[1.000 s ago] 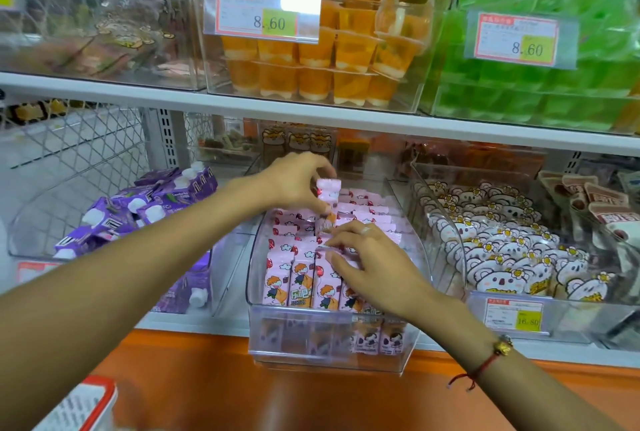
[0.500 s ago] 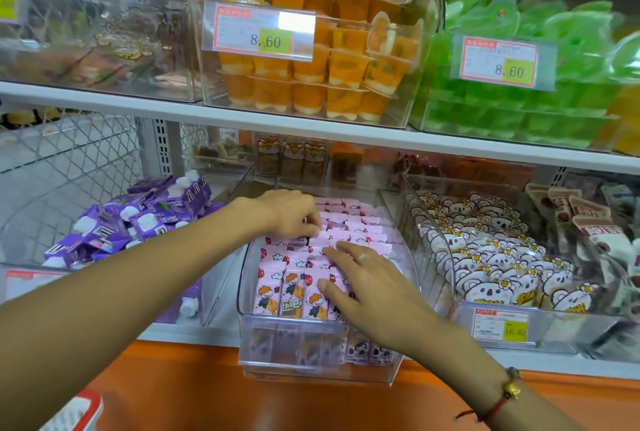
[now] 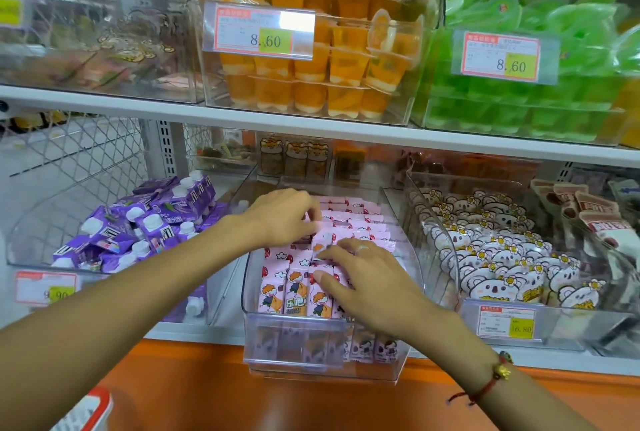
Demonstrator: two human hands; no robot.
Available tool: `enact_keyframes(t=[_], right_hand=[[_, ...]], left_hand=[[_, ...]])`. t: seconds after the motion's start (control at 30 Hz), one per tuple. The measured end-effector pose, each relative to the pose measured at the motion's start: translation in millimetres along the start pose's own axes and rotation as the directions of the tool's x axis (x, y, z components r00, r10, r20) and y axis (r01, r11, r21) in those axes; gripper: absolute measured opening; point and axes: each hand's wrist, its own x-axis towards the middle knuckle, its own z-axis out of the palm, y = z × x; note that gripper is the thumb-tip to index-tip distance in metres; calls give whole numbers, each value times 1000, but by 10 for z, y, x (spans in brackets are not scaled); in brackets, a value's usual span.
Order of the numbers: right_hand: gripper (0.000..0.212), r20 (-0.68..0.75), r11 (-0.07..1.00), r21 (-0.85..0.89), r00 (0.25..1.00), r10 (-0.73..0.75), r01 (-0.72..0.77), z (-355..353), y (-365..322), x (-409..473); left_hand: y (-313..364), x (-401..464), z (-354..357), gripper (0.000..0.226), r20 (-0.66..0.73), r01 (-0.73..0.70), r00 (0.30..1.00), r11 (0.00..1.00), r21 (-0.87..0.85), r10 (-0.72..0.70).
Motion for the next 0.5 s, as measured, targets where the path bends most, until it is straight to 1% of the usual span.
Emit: enact_keyframes(t=[0.07,0.1,0.17,0.23,0.33,0.4,0.43,0.5], right_hand=[[45,0,1000,5,1000,-3,3,-3,1,-7],[45,2,1000,10,1000,-3,3,-1,2,-13],[45,8,1000,15,1000,-2,2,0,6,-23],[45,15,1000,18,1000,1,-2,7,13,-29],[46,2,1000,22,1000,2,-2,37,17,-35],[47,-22,999,38,1000,-3,3,46,11,-32],[47,-34,999,52,999,-7,9,38,10,-26],[45,-70,994,112,998,-2,10,-7,17,-9]], left_hand=[[14,-25,-37,17,-125,74,987,972,-224,-104],[28,-37,-62,16,-179,96,970,933,-347,-166],[61,-73,-106,18,-267,110,917,830,-546,-297],[90,-147,-129,18,-346,74,844,729,-681,-409],[145,-326,-128,9,-453,-43,722,620,-784,-523],[180,-465,-110,5,-485,-119,653,554,-824,-582],[197,-531,-104,5,-485,-149,632,519,-842,-605],[236,-646,-103,4,-475,-185,615,471,-863,-629]])
